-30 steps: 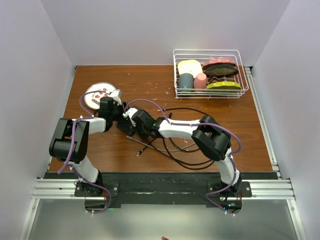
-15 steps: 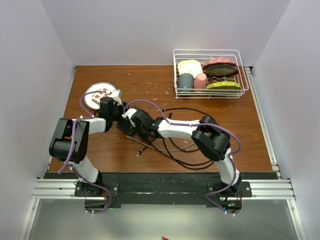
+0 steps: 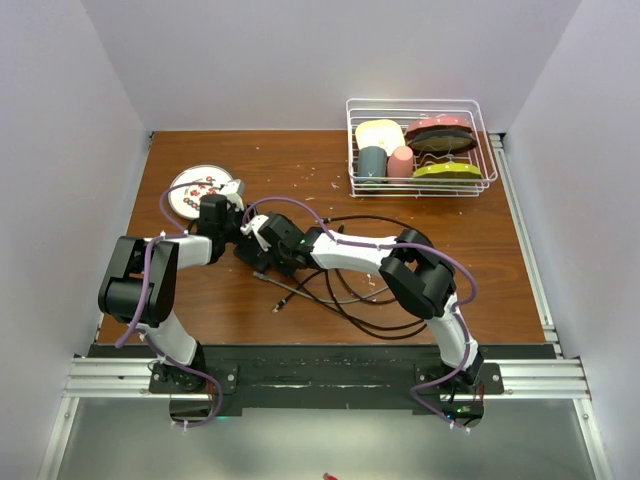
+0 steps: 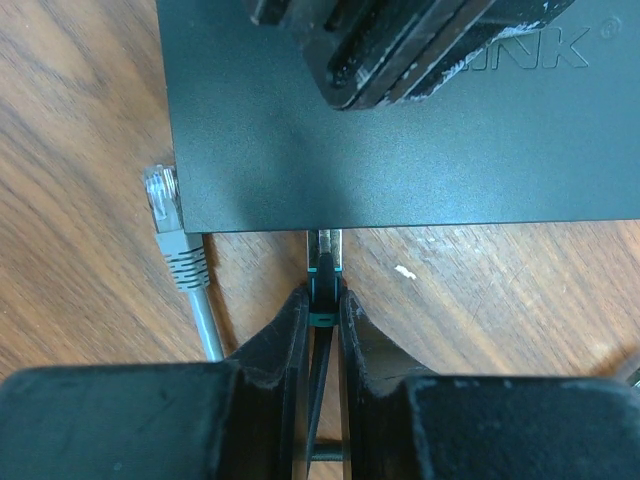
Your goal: Insert the plug into the switch port
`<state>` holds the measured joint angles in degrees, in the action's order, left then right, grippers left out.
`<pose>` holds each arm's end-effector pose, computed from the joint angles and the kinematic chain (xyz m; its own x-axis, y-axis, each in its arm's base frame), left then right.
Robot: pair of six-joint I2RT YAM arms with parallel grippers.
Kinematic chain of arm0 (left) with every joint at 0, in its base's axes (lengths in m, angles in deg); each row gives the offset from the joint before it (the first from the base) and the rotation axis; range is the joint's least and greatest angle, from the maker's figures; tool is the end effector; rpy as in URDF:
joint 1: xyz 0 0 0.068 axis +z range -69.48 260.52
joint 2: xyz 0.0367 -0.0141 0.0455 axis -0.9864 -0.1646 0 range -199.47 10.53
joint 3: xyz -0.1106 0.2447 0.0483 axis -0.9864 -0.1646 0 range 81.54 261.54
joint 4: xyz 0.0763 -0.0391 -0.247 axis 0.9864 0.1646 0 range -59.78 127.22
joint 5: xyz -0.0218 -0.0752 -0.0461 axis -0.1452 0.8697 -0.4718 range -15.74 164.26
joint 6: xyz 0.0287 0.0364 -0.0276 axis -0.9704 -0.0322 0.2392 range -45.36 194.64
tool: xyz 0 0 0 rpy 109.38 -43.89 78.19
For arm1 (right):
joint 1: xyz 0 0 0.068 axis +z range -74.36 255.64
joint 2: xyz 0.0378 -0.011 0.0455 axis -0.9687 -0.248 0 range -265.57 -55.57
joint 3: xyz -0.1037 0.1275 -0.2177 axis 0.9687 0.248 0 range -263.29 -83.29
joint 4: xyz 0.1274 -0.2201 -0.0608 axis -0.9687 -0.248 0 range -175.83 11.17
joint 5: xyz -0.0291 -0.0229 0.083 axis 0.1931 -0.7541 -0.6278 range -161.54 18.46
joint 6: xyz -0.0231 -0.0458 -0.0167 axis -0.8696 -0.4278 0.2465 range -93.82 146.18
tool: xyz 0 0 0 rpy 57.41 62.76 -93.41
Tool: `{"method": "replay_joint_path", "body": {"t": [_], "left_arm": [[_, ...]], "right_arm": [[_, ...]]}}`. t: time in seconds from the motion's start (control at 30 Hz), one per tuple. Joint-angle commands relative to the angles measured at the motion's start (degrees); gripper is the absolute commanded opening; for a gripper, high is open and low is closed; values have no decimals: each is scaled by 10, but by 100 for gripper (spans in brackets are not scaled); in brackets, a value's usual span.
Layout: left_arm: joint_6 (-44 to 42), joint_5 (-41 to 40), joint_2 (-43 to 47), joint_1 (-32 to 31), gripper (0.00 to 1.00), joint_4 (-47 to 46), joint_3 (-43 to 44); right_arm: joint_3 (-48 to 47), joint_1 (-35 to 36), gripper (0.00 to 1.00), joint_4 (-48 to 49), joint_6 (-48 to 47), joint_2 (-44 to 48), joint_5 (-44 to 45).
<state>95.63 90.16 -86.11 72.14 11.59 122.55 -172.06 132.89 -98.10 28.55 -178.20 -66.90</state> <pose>0.3199 -0.0570 0.1423 -0.6836 -0.2476 -0.6865 0.1196 0.8900 -0.4401 0.2539 0.3894 0.1615 -0.4660 -0.6482 -0.6023 -0.7935 0.6073 -0.0397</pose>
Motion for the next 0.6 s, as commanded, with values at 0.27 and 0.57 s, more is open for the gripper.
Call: {"method": "replay_joint_path", "body": {"t": [0.27, 0.57], "left_arm": [[10, 36, 0, -4, 60, 4, -12], [24, 68, 0, -5, 58, -13, -32]], "right_arm": [[24, 3, 0, 28, 28, 4, -6], [71, 2, 0, 131, 63, 44, -13]]}}
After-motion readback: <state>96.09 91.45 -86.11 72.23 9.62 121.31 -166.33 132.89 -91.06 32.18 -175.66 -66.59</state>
